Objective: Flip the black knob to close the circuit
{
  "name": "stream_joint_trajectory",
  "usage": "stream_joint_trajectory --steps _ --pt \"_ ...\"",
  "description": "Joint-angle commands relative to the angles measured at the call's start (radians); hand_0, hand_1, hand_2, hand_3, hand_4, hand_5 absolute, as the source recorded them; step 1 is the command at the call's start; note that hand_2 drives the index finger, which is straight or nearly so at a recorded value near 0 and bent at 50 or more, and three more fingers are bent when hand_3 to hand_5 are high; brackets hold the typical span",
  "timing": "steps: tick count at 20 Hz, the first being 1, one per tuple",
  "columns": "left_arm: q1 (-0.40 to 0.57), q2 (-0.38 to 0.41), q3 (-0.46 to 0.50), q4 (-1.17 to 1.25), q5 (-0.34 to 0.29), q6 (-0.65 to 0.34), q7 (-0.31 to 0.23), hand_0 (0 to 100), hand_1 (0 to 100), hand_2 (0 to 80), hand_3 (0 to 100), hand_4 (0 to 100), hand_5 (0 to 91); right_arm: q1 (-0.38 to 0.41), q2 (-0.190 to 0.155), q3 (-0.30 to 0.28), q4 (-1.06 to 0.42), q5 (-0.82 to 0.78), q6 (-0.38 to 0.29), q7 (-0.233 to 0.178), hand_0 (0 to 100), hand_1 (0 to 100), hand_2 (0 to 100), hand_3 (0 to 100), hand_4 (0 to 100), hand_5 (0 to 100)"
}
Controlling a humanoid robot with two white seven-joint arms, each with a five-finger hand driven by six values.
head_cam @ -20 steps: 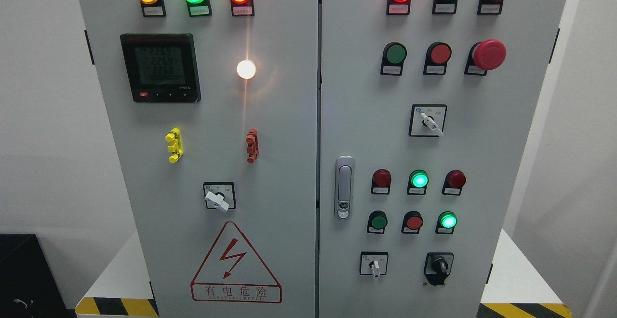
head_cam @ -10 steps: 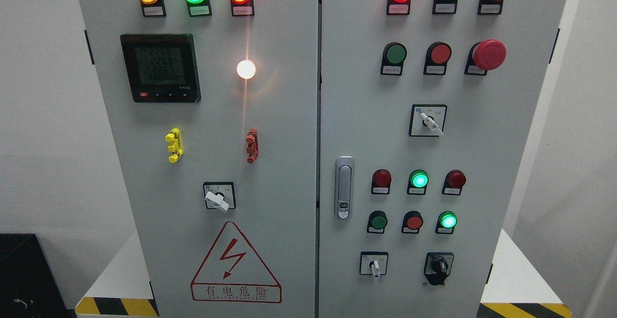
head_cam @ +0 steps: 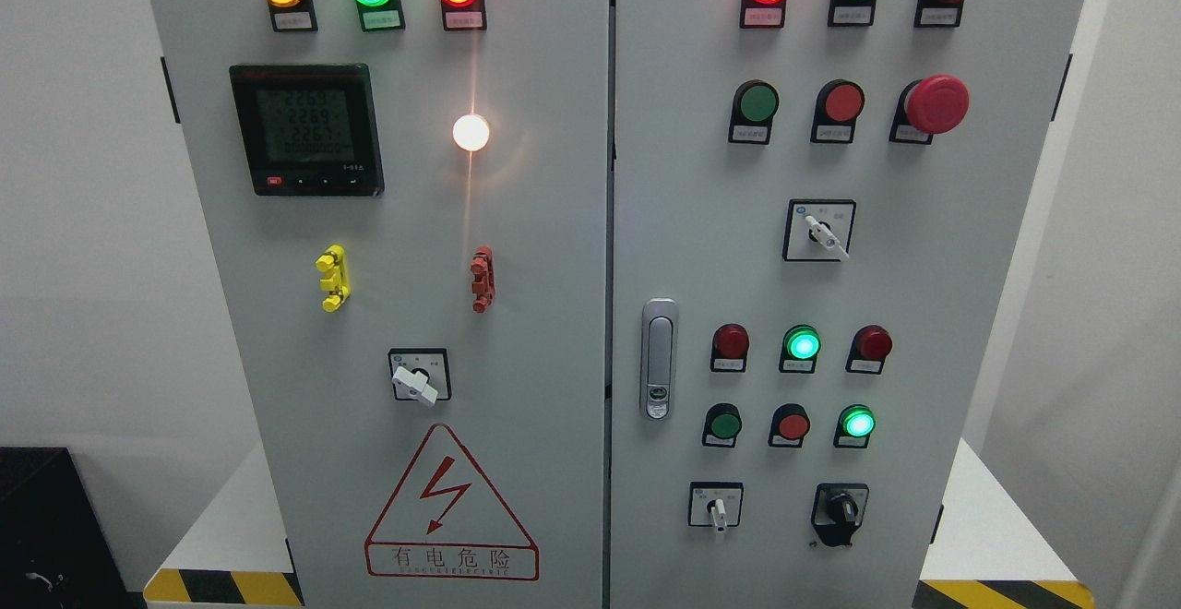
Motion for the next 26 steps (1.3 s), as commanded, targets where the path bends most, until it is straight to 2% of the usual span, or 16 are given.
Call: stream_joint_trajectory --steps 1,12,23,26 --pt "0.021 0.0 0.0 -0.029 0.0 -0.001 0.0 12 56 0.0 0 0 0.0 -0.05 0.001 -0.066 0.008 0.024 0.018 0.026 0 0 83 100 85 89" --pt "0.023 0.0 0.0 -0.029 0.0 -0.001 0.0 12 56 0.0 0 0 0.0 -0.103 -0.002 -0.089 0.007 0.024 0.061 0.067 0 0 83 100 85 90" --pt "0.021 0.0 0.0 -0.029 0.0 -0.001 0.0 12 56 0.0 0 0 0.0 -0.14 -0.002 -0.095 0.007 0.022 0.084 0.075 0 0 83 100 85 90" --pt "0.021 0.0 0.0 -0.029 0.0 -0.001 0.0 12 56 0.0 0 0 0.0 -0.154 -0.002 -0.095 0.008 0.022 0.091 0.095 0 0 83 100 85 90"
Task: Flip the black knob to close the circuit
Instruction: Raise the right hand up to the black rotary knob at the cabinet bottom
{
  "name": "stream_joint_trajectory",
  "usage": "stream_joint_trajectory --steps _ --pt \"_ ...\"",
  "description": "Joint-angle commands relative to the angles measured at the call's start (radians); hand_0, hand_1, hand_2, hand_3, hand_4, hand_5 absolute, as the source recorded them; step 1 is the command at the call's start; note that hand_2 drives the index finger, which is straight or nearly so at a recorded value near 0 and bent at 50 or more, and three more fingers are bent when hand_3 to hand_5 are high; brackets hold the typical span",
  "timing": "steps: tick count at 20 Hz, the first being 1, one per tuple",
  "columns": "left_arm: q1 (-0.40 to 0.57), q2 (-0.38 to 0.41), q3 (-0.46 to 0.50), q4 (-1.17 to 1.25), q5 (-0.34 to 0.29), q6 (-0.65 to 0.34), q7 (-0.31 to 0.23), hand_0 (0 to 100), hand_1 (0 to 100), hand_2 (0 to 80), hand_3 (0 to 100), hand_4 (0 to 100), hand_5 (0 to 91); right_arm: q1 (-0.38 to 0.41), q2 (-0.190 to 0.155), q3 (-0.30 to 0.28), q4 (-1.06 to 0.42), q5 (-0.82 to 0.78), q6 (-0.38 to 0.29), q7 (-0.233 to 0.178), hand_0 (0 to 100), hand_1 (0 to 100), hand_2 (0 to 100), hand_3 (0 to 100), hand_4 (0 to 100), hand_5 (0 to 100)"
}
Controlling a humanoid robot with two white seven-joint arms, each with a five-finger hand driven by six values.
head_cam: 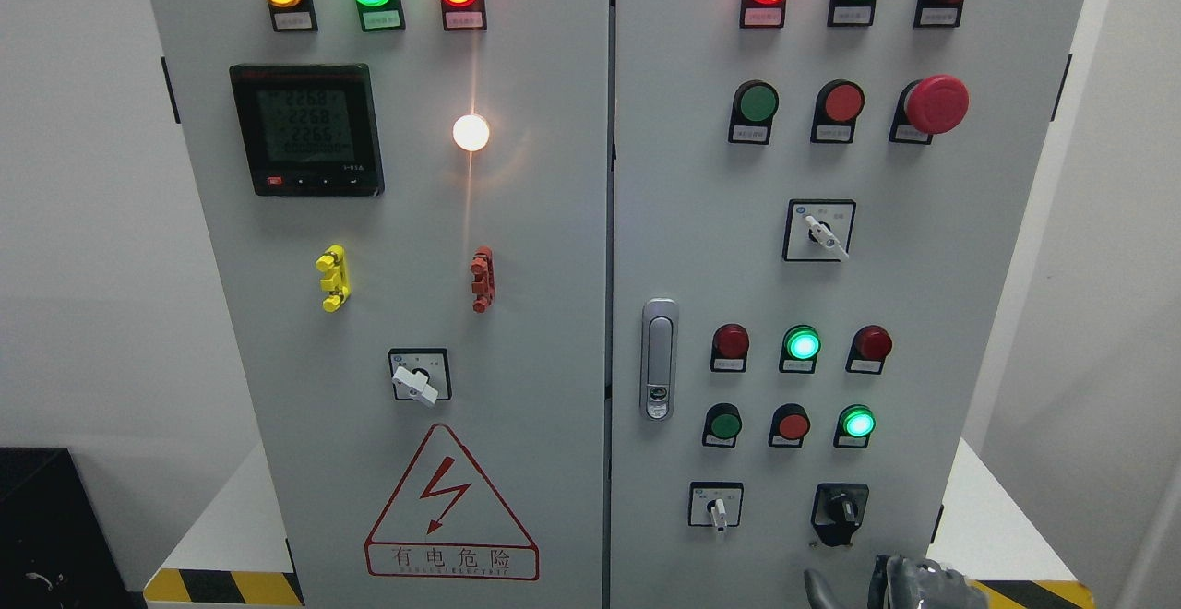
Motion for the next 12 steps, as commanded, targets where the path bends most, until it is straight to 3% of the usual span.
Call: stream_joint_trajectory --steps 1,12 --pt "0.023 0.0 0.0 -0.029 0.0 -0.001 0.0 12 56 0.0 0 0 0.0 -0.025 -0.001 -0.013 0.002 0.0 0.005 0.013 0 0 83 100 85 90" --pt "0.023 0.0 0.0 -0.029 0.0 -0.001 0.0 12 56 0.0 0 0 0.0 -0.053 0.0 -0.013 0.015 -0.003 0.016 0.014 0 0 83 100 85 90"
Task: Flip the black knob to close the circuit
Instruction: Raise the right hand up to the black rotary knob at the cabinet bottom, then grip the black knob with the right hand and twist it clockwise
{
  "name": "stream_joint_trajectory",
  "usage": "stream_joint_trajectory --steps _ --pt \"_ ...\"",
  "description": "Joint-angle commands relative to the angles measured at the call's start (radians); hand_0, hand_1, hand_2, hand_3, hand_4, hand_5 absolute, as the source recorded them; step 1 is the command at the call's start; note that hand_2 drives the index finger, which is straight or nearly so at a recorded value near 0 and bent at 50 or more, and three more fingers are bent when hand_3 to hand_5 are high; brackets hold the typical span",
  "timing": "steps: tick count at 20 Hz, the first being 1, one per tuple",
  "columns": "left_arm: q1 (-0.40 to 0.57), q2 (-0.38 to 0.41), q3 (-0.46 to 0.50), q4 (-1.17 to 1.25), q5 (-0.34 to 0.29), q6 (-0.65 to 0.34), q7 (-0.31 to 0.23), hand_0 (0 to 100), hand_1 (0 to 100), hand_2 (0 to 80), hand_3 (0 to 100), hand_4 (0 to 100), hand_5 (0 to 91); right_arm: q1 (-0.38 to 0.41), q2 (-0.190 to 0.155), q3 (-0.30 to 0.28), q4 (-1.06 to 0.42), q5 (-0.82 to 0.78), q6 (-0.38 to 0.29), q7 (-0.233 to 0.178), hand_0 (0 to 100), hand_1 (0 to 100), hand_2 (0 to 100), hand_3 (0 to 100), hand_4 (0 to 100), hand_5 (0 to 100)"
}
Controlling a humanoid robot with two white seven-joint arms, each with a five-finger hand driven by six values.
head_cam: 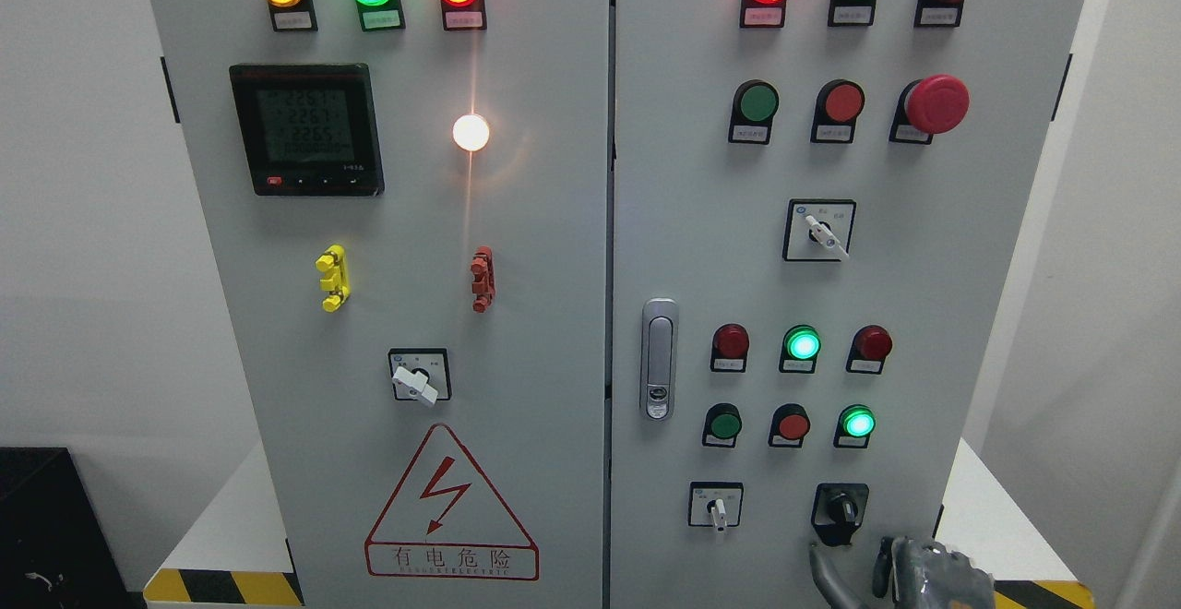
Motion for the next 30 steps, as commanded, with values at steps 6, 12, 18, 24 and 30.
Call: stream_joint_trajectory --steps 6,12,18,24,30 --pt "0.023 0.0 0.0 -0.029 0.0 -0.001 0.0 12 56 0.0 0 0 0.0 -0.027 0.0 -0.004 0.009 -0.007 0.01 0.003 0 0 84 100 85 90" --pt "0.023 0.0 0.0 -0.029 0.0 -0.001 0.0 12 56 0.0 0 0 0.0 -0.039 0.0 -0.006 0.024 -0.007 0.011 0.003 0 0 84 100 85 90" --pt "0.023 0.0 0.0 -0.029 0.0 -0.001 0.0 12 56 0.0 0 0 0.0 -0.04 -0.003 -0.006 0.024 -0.008 0.011 0.003 0 0 84 100 86 90" --pt "0.021 0.0 0.0 -0.029 0.0 -0.001 0.0 12 56 0.0 0 0 0.0 -0.039 -0.008 -0.02 0.023 -0.011 0.015 0.003 0 0 84 100 86 90" --pt "0.023 0.0 0.0 -0.029 0.0 -0.001 0.0 12 56 0.0 0 0 0.0 -0.039 -0.011 -0.027 0.02 -0.016 0.015 0.003 0 1 84 100 86 90"
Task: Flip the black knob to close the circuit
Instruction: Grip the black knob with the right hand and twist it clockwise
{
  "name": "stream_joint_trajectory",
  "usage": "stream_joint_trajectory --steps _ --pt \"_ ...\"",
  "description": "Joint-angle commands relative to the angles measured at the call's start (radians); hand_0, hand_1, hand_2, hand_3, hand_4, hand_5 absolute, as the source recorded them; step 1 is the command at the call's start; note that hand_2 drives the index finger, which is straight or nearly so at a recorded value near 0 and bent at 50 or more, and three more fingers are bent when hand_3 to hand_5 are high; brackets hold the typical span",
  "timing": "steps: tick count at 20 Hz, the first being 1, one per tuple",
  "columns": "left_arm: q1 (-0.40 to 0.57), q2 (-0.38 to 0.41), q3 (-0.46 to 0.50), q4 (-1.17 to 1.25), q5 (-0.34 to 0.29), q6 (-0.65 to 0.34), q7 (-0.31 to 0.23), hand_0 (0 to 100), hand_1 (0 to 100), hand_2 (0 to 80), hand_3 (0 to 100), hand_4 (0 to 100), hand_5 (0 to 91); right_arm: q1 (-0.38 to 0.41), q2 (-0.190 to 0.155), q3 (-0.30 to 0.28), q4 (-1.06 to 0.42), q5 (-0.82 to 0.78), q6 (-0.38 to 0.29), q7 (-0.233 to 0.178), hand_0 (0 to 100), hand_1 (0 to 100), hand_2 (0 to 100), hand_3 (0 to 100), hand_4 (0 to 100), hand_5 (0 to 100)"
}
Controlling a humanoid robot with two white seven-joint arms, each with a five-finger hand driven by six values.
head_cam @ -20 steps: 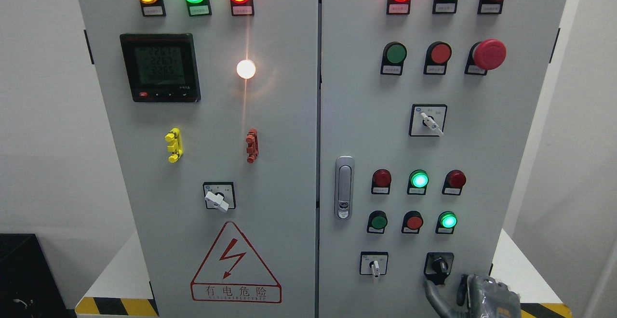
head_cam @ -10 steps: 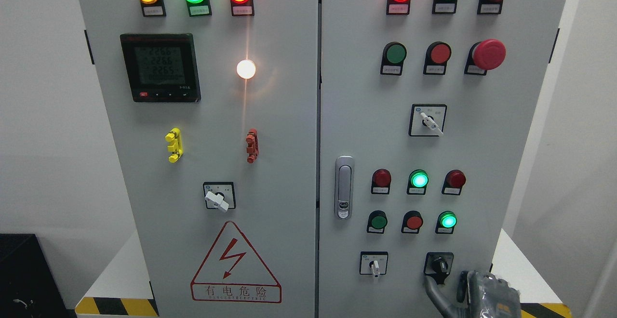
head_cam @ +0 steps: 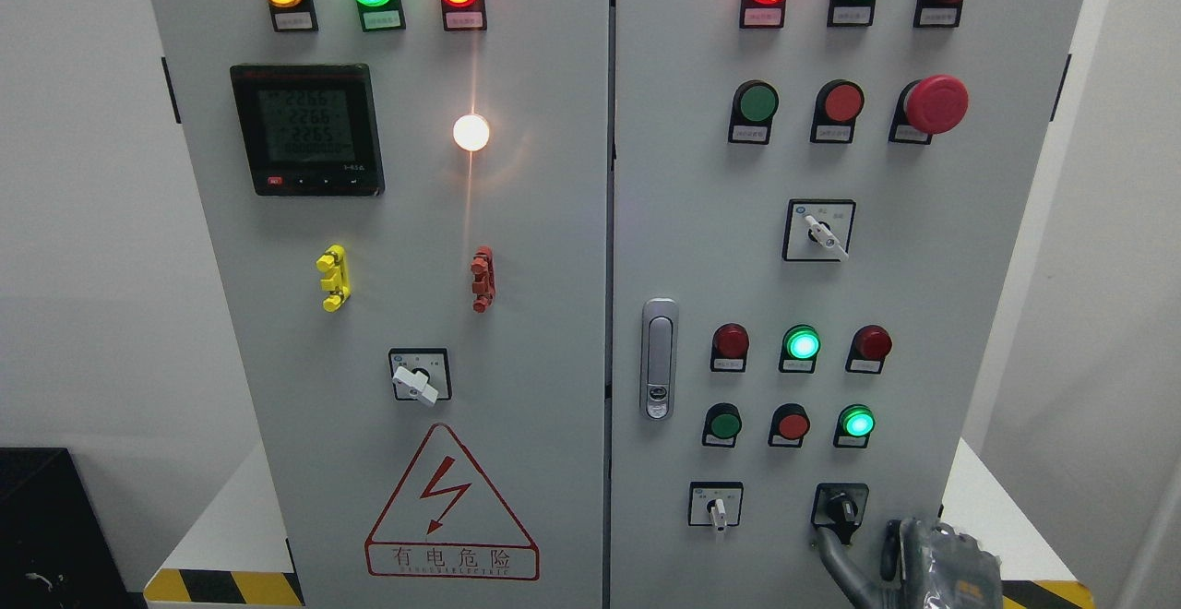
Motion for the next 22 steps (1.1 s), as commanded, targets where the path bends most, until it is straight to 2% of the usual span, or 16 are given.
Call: stream_joint_trajectory --steps 1,22 --pt "0.023 0.0 0.0 -0.029 0.0 -0.001 0.0 12 56 0.0 0 0 0.0 -0.001 -0.005 -0.016 0.0 -0.003 0.0 0.0 0 1 84 100 86 90" --pt "0.023 0.0 0.0 -0.029 0.0 -0.001 0.0 12 56 0.0 0 0 0.0 -0.002 -0.007 -0.039 0.005 -0.006 -0.003 -0.004 0 2 84 100 86 90"
